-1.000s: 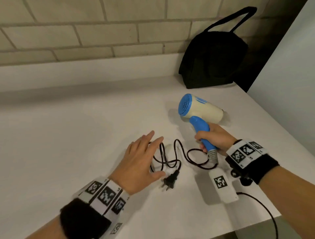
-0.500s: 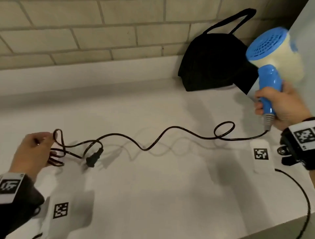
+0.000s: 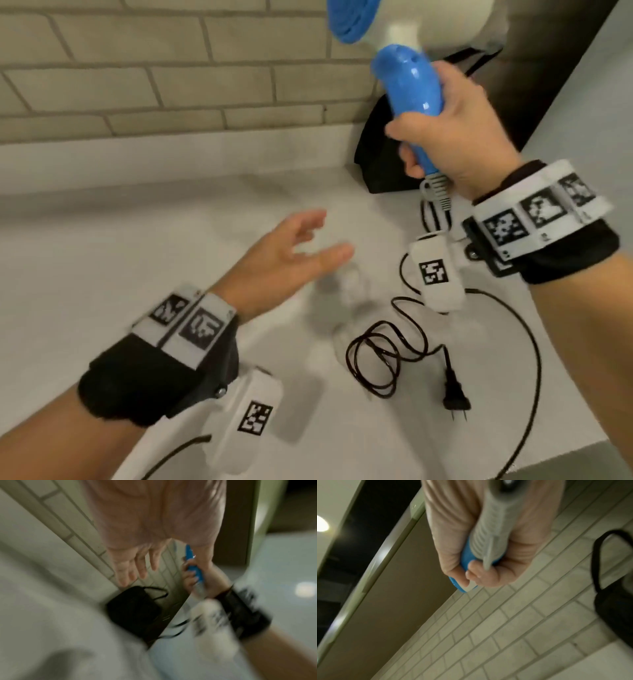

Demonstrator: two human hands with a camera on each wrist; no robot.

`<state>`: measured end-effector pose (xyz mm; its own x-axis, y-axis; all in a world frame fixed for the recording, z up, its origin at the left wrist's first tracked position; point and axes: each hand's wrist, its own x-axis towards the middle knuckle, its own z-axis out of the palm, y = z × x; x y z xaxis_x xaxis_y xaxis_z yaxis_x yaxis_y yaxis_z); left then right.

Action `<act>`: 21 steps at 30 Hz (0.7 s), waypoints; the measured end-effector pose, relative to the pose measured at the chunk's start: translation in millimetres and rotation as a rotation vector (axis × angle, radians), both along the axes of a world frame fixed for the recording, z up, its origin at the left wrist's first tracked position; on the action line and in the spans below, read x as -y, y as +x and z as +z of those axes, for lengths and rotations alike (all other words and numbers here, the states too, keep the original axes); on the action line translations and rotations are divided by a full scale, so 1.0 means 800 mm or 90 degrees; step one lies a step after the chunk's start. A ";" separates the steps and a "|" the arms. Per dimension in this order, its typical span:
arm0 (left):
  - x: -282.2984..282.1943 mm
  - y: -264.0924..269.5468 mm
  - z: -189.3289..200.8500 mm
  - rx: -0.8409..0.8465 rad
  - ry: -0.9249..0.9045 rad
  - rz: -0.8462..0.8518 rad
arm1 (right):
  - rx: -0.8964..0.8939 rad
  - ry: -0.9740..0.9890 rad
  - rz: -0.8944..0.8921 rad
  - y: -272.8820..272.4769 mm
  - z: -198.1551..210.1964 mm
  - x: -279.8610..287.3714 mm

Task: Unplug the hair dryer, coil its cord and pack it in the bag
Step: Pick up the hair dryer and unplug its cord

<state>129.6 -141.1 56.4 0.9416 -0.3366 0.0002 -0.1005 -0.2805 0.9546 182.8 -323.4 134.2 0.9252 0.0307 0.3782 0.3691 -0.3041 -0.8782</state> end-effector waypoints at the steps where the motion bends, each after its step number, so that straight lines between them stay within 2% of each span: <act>1: 0.006 0.005 0.016 -0.006 -0.098 0.010 | 0.003 -0.019 0.012 0.000 -0.005 -0.015; 4: 0.023 0.029 0.050 -0.043 -0.276 0.037 | 0.014 -0.113 0.072 -0.004 -0.027 -0.059; 6: 0.026 0.042 0.058 -0.071 -0.375 0.142 | 0.029 -0.154 0.106 -0.011 -0.040 -0.082; 9: 0.015 0.050 0.050 -0.063 -0.462 0.243 | 0.020 -0.117 0.180 -0.022 -0.048 -0.095; 10: 0.008 0.054 0.049 -0.050 -0.477 0.259 | -0.023 -0.082 0.234 -0.023 -0.052 -0.092; 12: -0.014 0.061 0.052 -0.015 -0.512 0.282 | -0.192 -0.078 0.377 -0.031 -0.067 -0.075; 14: -0.041 0.062 0.061 0.026 -0.543 0.312 | -0.328 -0.233 0.471 -0.046 -0.085 -0.052; 16: -0.072 0.062 0.059 0.073 -0.532 0.325 | -0.308 -0.356 0.458 -0.050 -0.097 -0.031; 19: -0.107 0.055 0.050 0.104 -0.492 0.344 | -0.284 -0.441 0.358 -0.034 -0.100 -0.001; 21: -0.133 0.050 0.045 0.085 -0.486 0.366 | -0.294 -0.487 0.301 -0.024 -0.099 0.021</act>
<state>170.0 -35.1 92.2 0.9389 0.3113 0.1466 -0.2622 0.3715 0.8906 163.8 -340.0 55.0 0.8066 0.5159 -0.2885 0.2701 -0.7558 -0.5965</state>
